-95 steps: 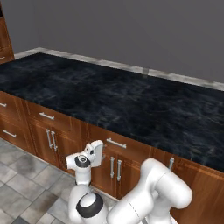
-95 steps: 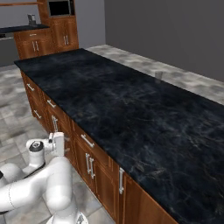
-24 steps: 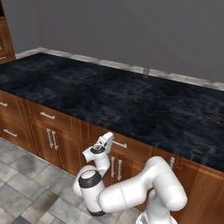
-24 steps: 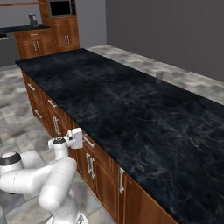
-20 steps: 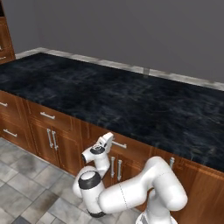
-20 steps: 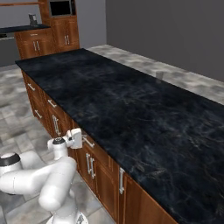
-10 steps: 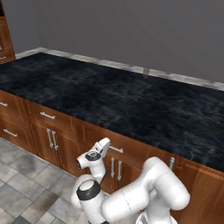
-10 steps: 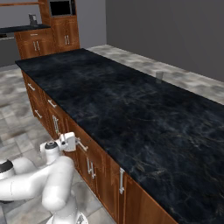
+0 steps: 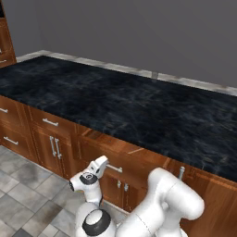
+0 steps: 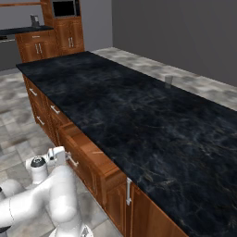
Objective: Take a straw from the drawer in front and place it inside the glass cup on the dining counter.
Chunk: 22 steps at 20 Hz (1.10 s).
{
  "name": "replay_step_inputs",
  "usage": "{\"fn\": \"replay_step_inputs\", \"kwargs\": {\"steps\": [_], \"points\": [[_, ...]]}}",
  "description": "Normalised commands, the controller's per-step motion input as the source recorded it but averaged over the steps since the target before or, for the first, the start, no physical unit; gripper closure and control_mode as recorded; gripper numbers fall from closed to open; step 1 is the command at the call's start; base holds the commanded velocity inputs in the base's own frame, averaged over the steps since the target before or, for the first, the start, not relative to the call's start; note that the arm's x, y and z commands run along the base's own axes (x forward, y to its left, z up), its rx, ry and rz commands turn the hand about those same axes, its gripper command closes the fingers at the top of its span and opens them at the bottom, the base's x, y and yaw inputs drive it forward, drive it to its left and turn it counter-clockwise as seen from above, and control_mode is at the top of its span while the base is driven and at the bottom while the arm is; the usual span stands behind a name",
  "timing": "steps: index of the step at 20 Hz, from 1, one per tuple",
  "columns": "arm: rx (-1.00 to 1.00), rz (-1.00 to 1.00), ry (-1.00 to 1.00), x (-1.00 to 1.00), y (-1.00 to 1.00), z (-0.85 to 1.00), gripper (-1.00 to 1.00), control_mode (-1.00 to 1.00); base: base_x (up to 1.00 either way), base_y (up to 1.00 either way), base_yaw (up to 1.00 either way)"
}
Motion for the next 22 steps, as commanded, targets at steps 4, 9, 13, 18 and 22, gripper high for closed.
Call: {"fn": "replay_step_inputs", "kwargs": {"steps": [4,9,13,18,22], "points": [[0.0,0.0,0.0,-0.58,0.71,0.0,1.0,-1.0,0.0,0.0,0.0],[0.0,0.0,0.0,-0.59,0.73,0.0,1.0,-1.0,0.0,0.0,0.0],[0.0,0.0,0.0,-0.57,0.77,0.0,1.0,-1.0,0.0,0.0,0.0],[0.0,0.0,0.0,-0.55,0.75,0.0,1.0,-1.0,0.0,0.0,0.0],[0.0,0.0,0.0,-0.47,0.73,0.0,1.0,-1.0,0.0,0.0,0.0]]}}
